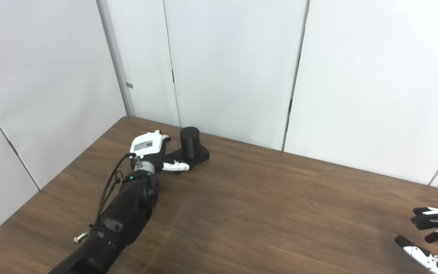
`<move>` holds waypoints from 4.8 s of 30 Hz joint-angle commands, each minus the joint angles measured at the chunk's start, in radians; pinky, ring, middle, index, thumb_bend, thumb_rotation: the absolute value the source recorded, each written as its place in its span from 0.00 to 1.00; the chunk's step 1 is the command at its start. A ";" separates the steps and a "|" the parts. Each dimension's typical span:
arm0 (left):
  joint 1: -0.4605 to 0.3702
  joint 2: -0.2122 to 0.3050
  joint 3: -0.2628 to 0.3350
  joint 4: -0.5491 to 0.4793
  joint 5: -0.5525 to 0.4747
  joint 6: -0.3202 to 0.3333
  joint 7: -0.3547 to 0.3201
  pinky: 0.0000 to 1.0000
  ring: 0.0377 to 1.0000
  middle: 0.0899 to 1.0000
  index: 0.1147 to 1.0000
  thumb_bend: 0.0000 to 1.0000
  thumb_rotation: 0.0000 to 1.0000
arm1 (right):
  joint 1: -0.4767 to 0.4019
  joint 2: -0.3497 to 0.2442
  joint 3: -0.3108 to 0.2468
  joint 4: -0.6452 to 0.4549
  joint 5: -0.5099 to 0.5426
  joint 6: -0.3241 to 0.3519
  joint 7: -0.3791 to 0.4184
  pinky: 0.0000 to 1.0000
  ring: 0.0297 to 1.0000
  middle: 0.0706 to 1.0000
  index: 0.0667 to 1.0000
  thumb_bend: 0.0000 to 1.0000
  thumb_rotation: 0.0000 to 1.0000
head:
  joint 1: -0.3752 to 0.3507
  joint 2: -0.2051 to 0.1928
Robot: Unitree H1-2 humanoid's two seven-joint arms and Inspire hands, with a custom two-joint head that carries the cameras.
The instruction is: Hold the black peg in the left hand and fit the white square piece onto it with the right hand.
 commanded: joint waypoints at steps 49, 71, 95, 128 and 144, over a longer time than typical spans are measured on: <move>-0.078 0.063 -0.123 0.110 -0.128 -0.115 -0.046 0.93 0.96 0.89 0.52 0.84 0.34 | -0.015 0.010 -0.012 -0.113 -0.006 0.053 0.014 0.43 0.54 0.63 0.45 0.47 0.00 | -0.012 0.033; 0.023 0.078 -0.202 0.002 -0.156 -0.452 0.040 0.77 0.85 0.81 0.42 0.52 0.07 | -0.039 0.016 -0.007 -0.088 -0.014 0.045 0.006 0.43 0.54 0.63 0.45 0.47 0.00 | -0.040 0.037; 0.072 -0.004 -0.396 -0.084 -0.105 -0.839 0.042 0.73 0.80 0.78 0.42 0.52 0.07 | -0.038 0.013 -0.009 0.002 0.011 -0.024 -0.012 0.43 0.57 0.66 0.45 0.47 0.00 | -0.210 0.104; -0.029 -0.054 -0.595 -0.022 0.013 -0.930 -0.055 0.77 0.83 0.81 0.42 0.52 0.08 | -0.100 -0.034 0.017 0.041 -0.027 -0.057 0.020 0.47 0.59 0.65 0.46 0.50 0.09 | -0.535 0.158; -0.026 0.002 -0.624 -0.024 0.006 -0.932 -0.057 0.78 0.83 0.83 0.42 0.52 0.08 | -0.257 -0.364 0.128 -0.109 -0.361 0.193 0.428 0.61 0.80 0.87 0.81 0.83 0.11 | -0.779 0.071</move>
